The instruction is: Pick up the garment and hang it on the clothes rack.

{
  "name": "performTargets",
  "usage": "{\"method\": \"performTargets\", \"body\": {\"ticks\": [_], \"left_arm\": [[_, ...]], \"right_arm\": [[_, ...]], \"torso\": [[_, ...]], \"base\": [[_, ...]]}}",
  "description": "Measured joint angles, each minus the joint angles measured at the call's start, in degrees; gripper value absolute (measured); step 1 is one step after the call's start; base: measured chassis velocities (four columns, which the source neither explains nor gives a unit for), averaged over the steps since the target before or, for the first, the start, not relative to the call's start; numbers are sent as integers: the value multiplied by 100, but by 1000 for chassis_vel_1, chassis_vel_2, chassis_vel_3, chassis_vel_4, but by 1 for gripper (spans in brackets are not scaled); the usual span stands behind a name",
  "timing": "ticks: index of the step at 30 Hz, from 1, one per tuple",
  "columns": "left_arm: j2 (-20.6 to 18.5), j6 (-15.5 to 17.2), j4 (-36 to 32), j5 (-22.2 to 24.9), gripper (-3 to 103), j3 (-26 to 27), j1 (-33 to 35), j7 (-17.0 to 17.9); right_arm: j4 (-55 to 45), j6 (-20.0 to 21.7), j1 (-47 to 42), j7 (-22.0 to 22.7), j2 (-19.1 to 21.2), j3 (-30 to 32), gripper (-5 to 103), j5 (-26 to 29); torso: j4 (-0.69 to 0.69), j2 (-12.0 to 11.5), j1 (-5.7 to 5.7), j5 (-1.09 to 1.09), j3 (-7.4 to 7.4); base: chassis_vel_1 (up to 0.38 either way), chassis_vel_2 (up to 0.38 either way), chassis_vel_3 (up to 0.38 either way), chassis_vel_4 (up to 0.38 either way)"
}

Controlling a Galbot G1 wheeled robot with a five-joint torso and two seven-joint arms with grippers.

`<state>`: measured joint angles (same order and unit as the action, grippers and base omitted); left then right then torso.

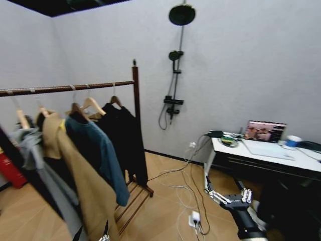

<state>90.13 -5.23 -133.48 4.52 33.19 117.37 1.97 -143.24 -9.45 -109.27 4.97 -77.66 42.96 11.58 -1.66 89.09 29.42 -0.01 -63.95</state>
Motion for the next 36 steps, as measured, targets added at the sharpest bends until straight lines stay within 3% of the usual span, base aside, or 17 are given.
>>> {"method": "performTargets", "body": {"ticks": [17,36], "left_arm": [[0,0,0,0,100,-4,1,-3],[0,0,0,0,100,-2,1,0]], "right_arm": [[1,1,0,1,1,1,100,1],[1,0,1,0,1,0,100,0]], "torso": [[0,2,-5,4,1],[0,2,-4,3,1]], "base": [[-96,-250,-83,57],[0,-37,8,52]]}}
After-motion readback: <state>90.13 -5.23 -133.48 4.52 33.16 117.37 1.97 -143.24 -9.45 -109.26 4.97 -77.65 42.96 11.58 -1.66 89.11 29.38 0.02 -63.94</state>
